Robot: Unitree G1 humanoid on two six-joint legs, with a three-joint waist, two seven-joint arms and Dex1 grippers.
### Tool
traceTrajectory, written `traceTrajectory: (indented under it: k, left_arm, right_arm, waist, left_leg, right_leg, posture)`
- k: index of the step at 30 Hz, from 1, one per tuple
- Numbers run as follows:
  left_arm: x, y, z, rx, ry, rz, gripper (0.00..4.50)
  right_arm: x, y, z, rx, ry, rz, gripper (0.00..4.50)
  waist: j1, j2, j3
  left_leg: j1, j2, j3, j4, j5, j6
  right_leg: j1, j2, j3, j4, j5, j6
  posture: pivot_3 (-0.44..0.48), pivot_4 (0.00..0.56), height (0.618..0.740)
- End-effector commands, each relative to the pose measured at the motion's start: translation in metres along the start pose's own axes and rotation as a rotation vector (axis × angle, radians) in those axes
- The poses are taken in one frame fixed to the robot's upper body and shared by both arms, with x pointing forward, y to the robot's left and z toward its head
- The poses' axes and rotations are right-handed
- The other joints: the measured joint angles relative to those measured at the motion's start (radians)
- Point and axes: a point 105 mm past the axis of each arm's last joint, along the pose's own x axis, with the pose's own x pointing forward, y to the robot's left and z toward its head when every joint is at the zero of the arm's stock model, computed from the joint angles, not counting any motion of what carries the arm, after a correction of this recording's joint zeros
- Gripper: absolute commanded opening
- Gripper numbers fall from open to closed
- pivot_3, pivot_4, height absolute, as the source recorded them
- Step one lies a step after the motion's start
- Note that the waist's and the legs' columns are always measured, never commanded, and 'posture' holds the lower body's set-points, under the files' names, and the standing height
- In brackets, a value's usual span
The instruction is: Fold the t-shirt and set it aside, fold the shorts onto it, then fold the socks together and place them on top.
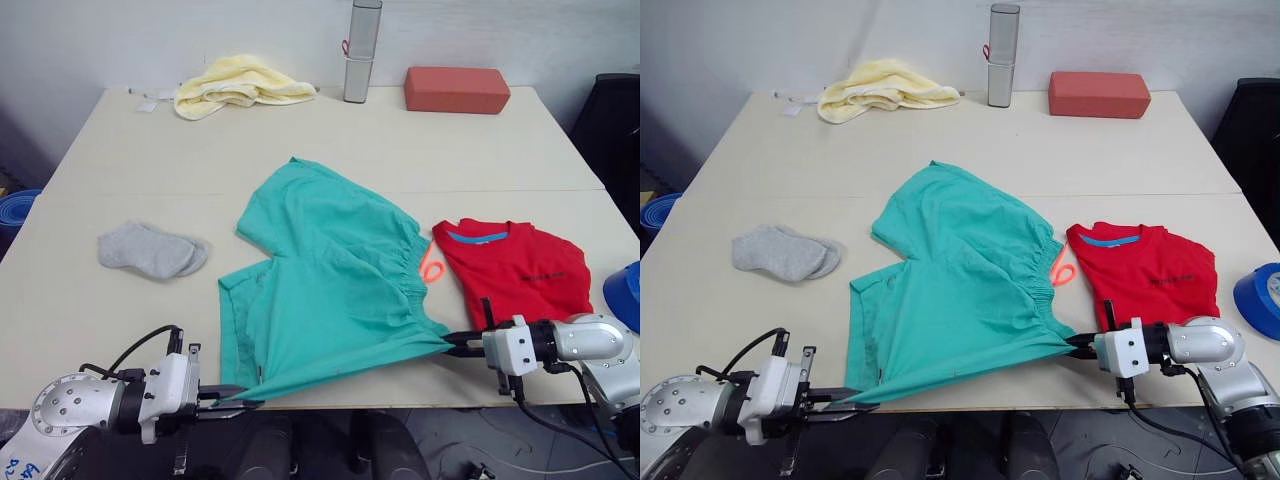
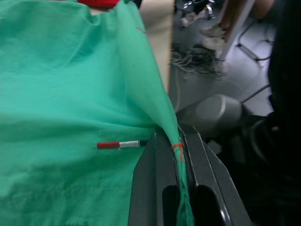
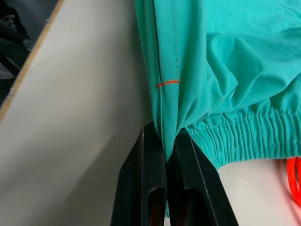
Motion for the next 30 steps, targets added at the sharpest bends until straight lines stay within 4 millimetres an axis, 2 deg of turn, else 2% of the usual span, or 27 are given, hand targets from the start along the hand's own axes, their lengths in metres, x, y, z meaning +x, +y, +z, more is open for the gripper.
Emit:
traceTrajectory:
  k: [1, 5, 8, 11, 15, 19, 22, 27, 30]
  left_arm:
    - [-0.023, 0.005, 0.004, -0.057, 0.047, -0.003, 0.03]
    - [-0.041, 0.017, 0.011, -0.075, 0.097, -0.014, 0.03]
    - [-0.061, 0.056, 0.03, 0.0, 0.107, 0.058, 0.03]
    - [-0.07, 0.089, 0.048, 0.058, 0.09, 0.108, 0.03]
    - [-0.062, 0.159, 0.09, 0.133, 0.05, 0.218, 0.03]
    - [-0.05, 0.215, 0.116, 0.199, 0.035, 0.352, 0.03]
    - [-0.043, 0.239, 0.126, 0.235, 0.028, 0.414, 0.03]
    - [-0.038, 0.273, 0.146, 0.298, -0.037, 0.585, 0.03]
    - [-0.036, 0.284, 0.159, 0.332, -0.078, 0.663, 0.03]
  right_arm:
    - [-0.03, 0.0, 0.01, 0.082, 0.014, 0.018, 0.0]
    - [-0.034, 0.0, 0.028, 0.192, -0.031, 0.059, 0.0]
    - [-0.038, -0.008, 0.038, 0.342, -0.024, 0.078, 0.0]
    - [-0.039, -0.02, 0.041, 0.44, -0.018, 0.067, 0.0]
    - [-0.037, -0.051, 0.03, 0.557, 0.012, -0.019, 0.0]
    - [-0.033, -0.09, 0.021, 0.593, -0.015, -0.178, 0.0]
    - [-0.028, -0.109, 0.018, 0.626, -0.04, -0.262, 0.0]
    - [-0.012, -0.117, 0.009, 0.646, -0.026, -0.331, 0.0]
    - [-0.008, -0.126, 0.007, 0.658, -0.043, -0.423, 0.0]
  waist:
    - [0.008, 0.0, 0.0]
    - [0.016, 0.001, 0.001]
    - [0.023, 0.003, 0.002]
    - [0.019, 0.003, 0.002]
    - [0.022, 0.004, 0.002]
    - [0.02, 0.0, 0.001]
    - [0.016, -0.002, 0.002]
    - [0.017, -0.004, 0.002]
    - [0.017, -0.005, 0.003]
  left_leg:
    - [0.0, 0.0, 0.0, 0.0, 0.0, 0.0]
    - [0.001, 0.001, -0.001, 0.001, -0.001, 0.003]
    - [0.001, 0.0, -0.003, 0.001, -0.003, 0.006]
    - [-0.001, 0.001, -0.004, 0.001, -0.003, 0.006]
    - [-0.004, 0.0, -0.003, 0.002, -0.001, 0.001]
    - [-0.005, -0.002, 0.0, 0.002, 0.001, 0.001]
    - [-0.007, -0.003, 0.006, 0.002, 0.002, 0.004]
    - [-0.017, -0.003, 0.012, 0.004, 0.002, 0.006]
    - [-0.019, -0.004, 0.012, 0.006, 0.003, 0.007]
  right_leg:
    - [0.0, 0.0, 0.0, 0.0, 0.0, 0.0]
    - [0.001, 0.0, -0.001, -0.001, 0.0, -0.001]
    - [0.002, 0.0, -0.002, -0.001, -0.001, -0.001]
    - [0.001, 0.0, -0.003, -0.002, -0.001, -0.002]
    - [-0.001, 0.0, -0.003, -0.002, 0.001, 0.001]
    - [0.0, 0.003, -0.005, 0.001, 0.002, 0.004]
    - [-0.003, 0.004, -0.007, 0.0, 0.004, 0.007]
    - [-0.016, 0.004, -0.008, 0.003, 0.005, 0.009]
    - [-0.018, 0.003, -0.008, 0.004, 0.006, 0.011]
  posture:
    - [0.0, 0.15, 0.74]
    - [0.0, 0.15, 0.74]
    - [0.0, 0.15, 0.74]
    - [0.0, 0.15, 0.74]
    - [0.0, 0.15, 0.74]
    - [0.0, 0.15, 0.74]
    - [0.0, 0.15, 0.74]
    - [0.0, 0.15, 0.74]
    - [0.0, 0.15, 0.74]
